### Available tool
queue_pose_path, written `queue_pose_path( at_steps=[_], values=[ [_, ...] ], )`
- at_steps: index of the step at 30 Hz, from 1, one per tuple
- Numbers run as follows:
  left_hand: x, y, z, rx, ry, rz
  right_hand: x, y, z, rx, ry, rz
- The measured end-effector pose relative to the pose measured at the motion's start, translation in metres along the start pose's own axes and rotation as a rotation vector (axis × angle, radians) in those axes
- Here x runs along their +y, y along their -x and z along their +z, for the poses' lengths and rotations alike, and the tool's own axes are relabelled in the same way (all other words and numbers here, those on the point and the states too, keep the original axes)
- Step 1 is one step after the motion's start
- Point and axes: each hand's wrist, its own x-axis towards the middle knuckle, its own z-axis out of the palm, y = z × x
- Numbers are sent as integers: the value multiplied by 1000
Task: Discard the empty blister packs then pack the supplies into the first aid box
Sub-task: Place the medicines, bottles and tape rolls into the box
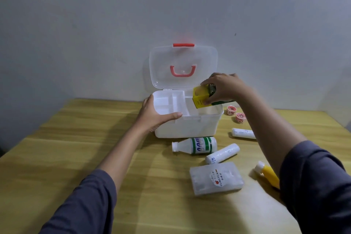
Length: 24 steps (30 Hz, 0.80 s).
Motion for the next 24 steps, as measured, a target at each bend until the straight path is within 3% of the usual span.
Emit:
queue_pose_path(
  at_steps=[4, 9, 14, 20, 24],
  values=[
    [0, 1, 0, 9, 12, -3, 2, 3, -4, -51, -20, -14],
    [2, 3, 0, 14, 20, -5, 1, 10, -2, 0, -54, 30],
    [1, 4, 0, 20, 28, 13, 2, 10, 5, -19, -271, 15],
    [0, 4, 1, 22, 45, 23, 7, 4, -5, -70, -151, -32],
    [-2, 4, 1, 29, 42, 30, 5, -3, 9, -107, -209, -41]
  ],
)
